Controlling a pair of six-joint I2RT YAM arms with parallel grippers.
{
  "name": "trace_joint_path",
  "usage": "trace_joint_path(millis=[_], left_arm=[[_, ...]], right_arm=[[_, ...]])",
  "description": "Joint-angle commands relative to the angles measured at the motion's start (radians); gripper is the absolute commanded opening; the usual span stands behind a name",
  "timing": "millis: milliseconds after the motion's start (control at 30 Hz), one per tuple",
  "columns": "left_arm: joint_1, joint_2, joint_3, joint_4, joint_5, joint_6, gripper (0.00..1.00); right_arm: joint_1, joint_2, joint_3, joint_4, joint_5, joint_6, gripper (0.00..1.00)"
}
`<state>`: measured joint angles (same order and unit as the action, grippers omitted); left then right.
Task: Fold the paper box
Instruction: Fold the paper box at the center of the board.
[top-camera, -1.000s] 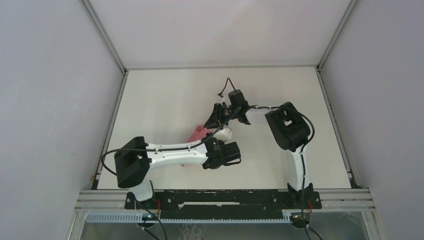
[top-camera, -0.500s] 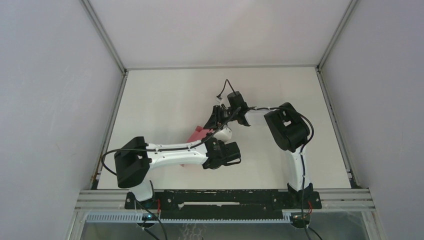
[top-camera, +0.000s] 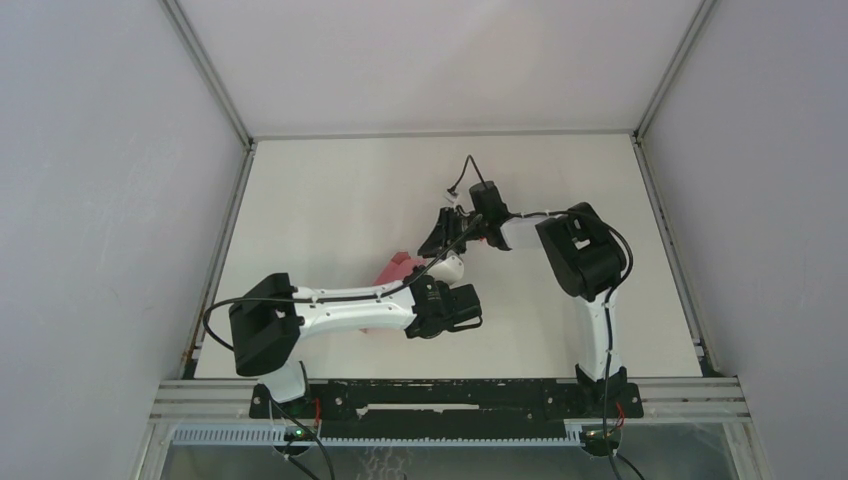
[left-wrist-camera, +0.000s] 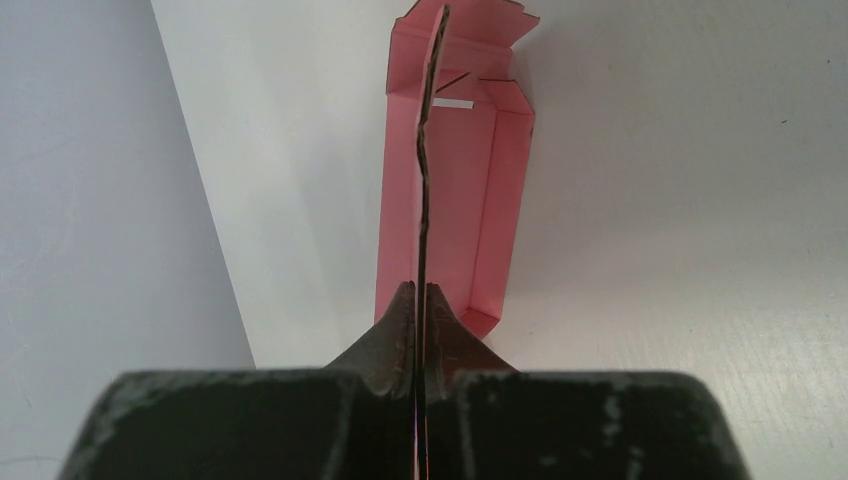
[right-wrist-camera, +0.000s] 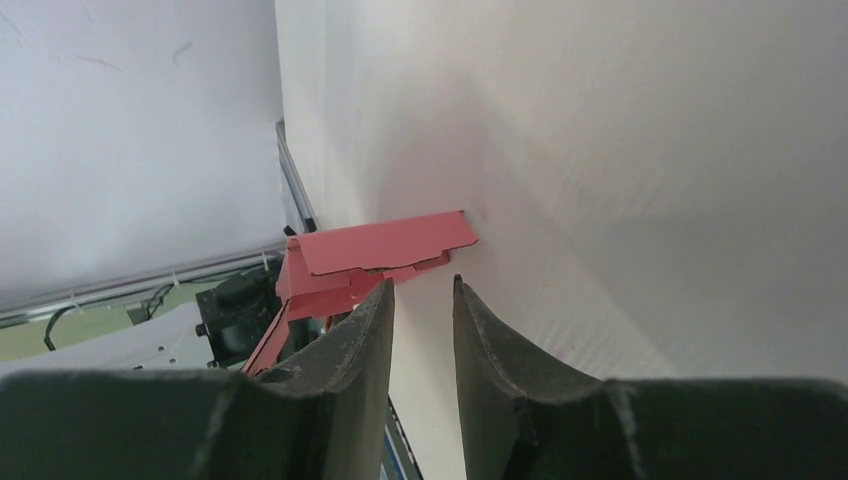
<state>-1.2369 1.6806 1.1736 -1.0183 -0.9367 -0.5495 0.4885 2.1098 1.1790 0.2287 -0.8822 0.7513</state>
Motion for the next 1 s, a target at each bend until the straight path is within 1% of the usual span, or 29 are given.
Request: trace_joint_path(millis=[0,367,633,967], left_arm=[[0.002,0.01,-0.003,0.036,0.056,-0.027,0.0],[0.002,0.007,0.001,0.03,0.057,-0.026,0.0],[0.002,0.016,0.003,0.035,0.064,-0.03,0.0],[0.002,0.03,0.011,0.036,0.073,-0.029,0.0]], right_arm=[[-0.021,0.011,0.058,0.037,-0.022,0.013,0.37],[0.011,0.141,0.246,-0.029,-0.056,0.019,0.37],[0.046,0.158,0.241,-0.022,-0.084,0.002,0.37],[0.066,0.128,0.19,0.005,-0.098,-0.006,0.36]])
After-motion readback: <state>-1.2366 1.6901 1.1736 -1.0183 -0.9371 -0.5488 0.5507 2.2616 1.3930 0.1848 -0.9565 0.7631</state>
